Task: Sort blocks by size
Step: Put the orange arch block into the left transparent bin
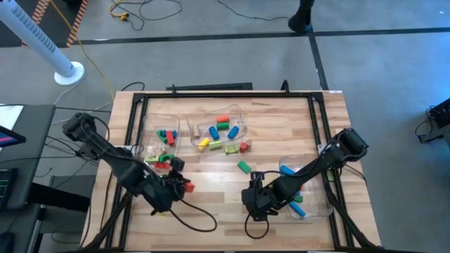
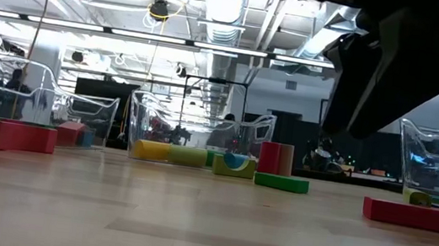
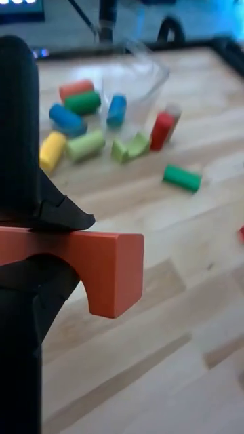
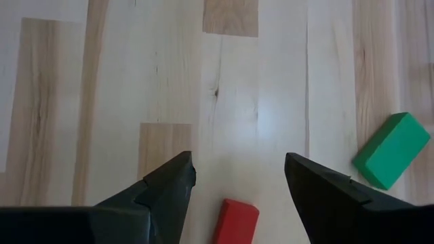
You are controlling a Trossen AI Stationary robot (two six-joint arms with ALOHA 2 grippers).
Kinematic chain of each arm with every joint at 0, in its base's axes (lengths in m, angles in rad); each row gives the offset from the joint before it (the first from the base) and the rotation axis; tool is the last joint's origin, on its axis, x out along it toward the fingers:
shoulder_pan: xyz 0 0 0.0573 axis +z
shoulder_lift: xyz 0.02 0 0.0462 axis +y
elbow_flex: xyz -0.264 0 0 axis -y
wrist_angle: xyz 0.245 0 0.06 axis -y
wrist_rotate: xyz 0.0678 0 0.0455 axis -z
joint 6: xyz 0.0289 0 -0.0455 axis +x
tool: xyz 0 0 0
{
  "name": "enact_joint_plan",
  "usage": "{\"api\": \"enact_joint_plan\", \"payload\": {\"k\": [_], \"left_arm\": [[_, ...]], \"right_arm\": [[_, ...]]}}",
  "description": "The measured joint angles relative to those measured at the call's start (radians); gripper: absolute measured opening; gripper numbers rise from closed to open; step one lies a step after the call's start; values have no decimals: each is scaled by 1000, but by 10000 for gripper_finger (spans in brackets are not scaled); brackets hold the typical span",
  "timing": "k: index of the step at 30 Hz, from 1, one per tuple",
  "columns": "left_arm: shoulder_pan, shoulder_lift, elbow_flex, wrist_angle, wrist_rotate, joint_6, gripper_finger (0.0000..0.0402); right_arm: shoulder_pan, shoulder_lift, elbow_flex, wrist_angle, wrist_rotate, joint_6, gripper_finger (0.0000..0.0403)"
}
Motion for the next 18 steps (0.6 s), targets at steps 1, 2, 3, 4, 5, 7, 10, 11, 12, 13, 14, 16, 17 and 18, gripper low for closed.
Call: {"api": "enact_joint_plan", "payload": {"k": [1, 2, 3, 4, 5, 7, 10, 11, 12, 13, 14, 16, 17, 18], "left_arm": [[0, -13, 0, 0, -16, 0, 45], [0, -24, 0, 0, -30, 0, 45], [0, -37, 0, 0, -45, 0, 45], [0, -50, 0, 0, -56, 1, 45], [2, -63, 0, 0, -69, 3, 45], [7, -86, 0, 2, -94, 6, 45], [16, -120, 0, 4, -108, 6, 45], [20, -131, 0, 8, -112, 7, 45], [24, -141, 0, 14, -116, 10, 45], [27, -150, 0, 14, -120, 11, 45], [30, -158, 0, 13, -124, 11, 45], [39, -175, 0, 14, -132, 11, 45], [45, -184, 0, 13, -133, 11, 45], [51, -192, 0, 14, -134, 11, 45]], "right_arm": [[0, 0, 0, -4, 0, 3, 265], [0, 0, 0, -8, 0, 6, 265], [0, 0, 0, -11, 0, 9, 265], [0, 0, 0, -12, 0, 12, 265], [0, 0, 0, -12, 0, 13, 265], [0, 0, 0, -12, 0, 13, 265], [0, 0, 0, -12, 0, 13, 265], [0, 0, 0, -12, 0, 13, 265], [0, 0, 0, -12, 0, 13, 265], [0, 0, 0, -12, 0, 13, 265], [0, 0, 0, -12, 0, 13, 265], [0, 0, 0, -12, 2, 13, 265], [0, 0, 0, -12, 3, 13, 265], [0, 0, 0, -12, 5, 13, 265]]}}
